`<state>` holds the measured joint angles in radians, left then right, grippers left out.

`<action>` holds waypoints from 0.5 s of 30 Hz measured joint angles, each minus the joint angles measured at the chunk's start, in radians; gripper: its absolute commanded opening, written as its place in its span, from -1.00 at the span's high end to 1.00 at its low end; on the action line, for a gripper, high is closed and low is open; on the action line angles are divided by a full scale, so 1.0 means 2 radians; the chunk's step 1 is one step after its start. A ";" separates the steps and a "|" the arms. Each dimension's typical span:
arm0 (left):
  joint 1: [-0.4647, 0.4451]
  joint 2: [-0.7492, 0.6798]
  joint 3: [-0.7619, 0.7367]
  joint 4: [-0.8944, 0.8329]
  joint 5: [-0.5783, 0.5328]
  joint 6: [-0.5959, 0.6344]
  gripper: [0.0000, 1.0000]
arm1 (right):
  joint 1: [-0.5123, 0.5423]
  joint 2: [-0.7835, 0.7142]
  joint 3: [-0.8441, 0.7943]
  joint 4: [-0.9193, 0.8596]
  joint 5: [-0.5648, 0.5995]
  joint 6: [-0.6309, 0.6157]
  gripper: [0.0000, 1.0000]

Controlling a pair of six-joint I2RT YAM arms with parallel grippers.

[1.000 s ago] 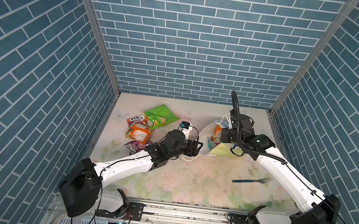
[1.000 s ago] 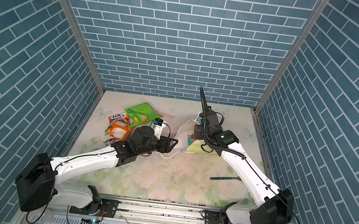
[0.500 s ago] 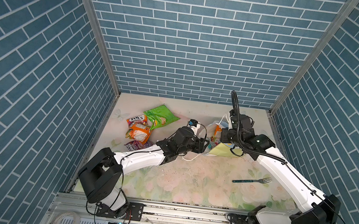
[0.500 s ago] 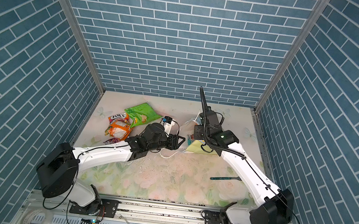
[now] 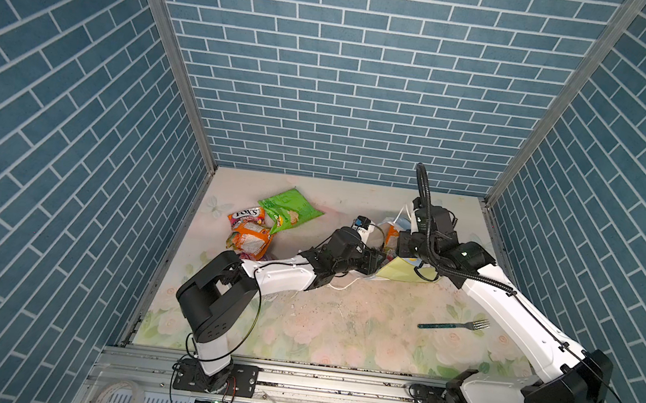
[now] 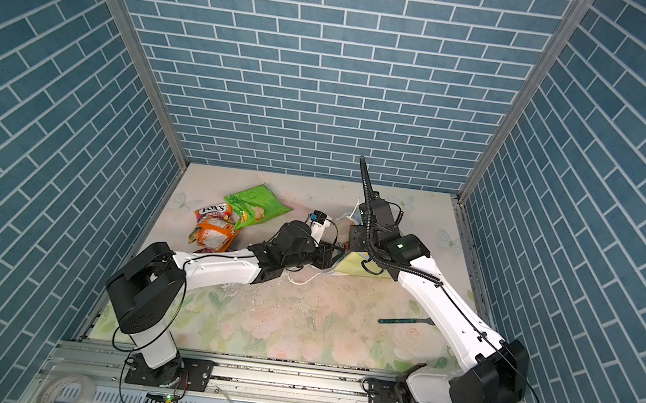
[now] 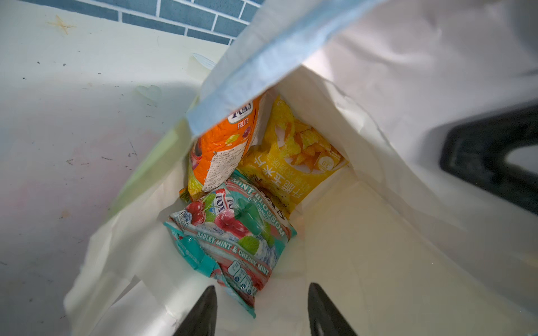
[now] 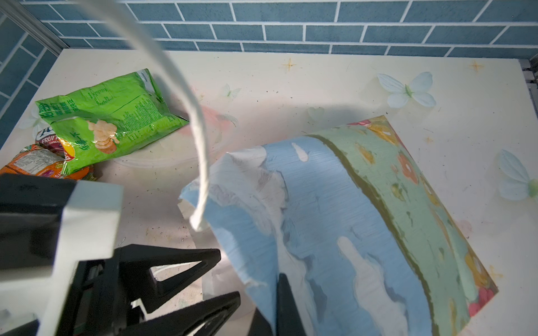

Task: Take the snacks out of the paper bag
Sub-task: 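Reach the left gripper down into the bag toward the teal mint packet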

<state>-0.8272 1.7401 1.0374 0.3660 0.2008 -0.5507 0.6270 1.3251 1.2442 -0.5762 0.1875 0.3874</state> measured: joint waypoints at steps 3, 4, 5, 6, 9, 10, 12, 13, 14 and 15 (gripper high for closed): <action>0.000 0.004 -0.001 0.027 0.009 0.009 0.05 | 0.000 0.000 0.000 0.000 0.000 0.000 1.00; 0.000 0.005 -0.003 0.037 0.013 0.011 0.07 | 0.000 0.000 0.000 0.000 0.000 0.000 1.00; 0.000 0.006 -0.003 0.045 0.016 0.012 0.08 | 0.000 0.000 0.000 0.000 0.000 0.000 1.00; 0.000 0.010 -0.003 0.056 0.020 0.015 0.09 | 0.000 0.000 0.000 0.000 0.000 0.000 1.00; 0.000 0.023 -0.005 0.077 0.028 0.022 0.11 | 0.000 0.000 0.000 0.000 0.000 0.000 1.00; 0.000 0.028 -0.007 0.081 0.029 0.023 0.11 | 0.000 0.000 0.000 0.000 0.000 0.000 1.00; 0.000 0.036 -0.010 0.086 0.030 0.026 0.12 | 0.000 0.000 0.000 0.000 0.000 0.000 1.00; 0.000 0.040 -0.012 0.087 0.031 0.027 0.13 | 0.000 0.000 0.000 0.000 0.000 0.000 1.00; 0.000 0.043 -0.014 0.090 0.032 0.027 0.13 | 0.000 0.000 0.000 0.000 0.000 0.000 1.00; 0.000 0.045 -0.015 0.092 0.032 0.028 0.15 | 0.000 0.000 0.000 0.000 0.000 0.000 1.00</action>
<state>-0.8280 1.8297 1.0069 0.5499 0.2657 -0.4950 0.6270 1.3251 1.2442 -0.5766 0.1871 0.3870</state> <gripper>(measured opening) 0.435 0.047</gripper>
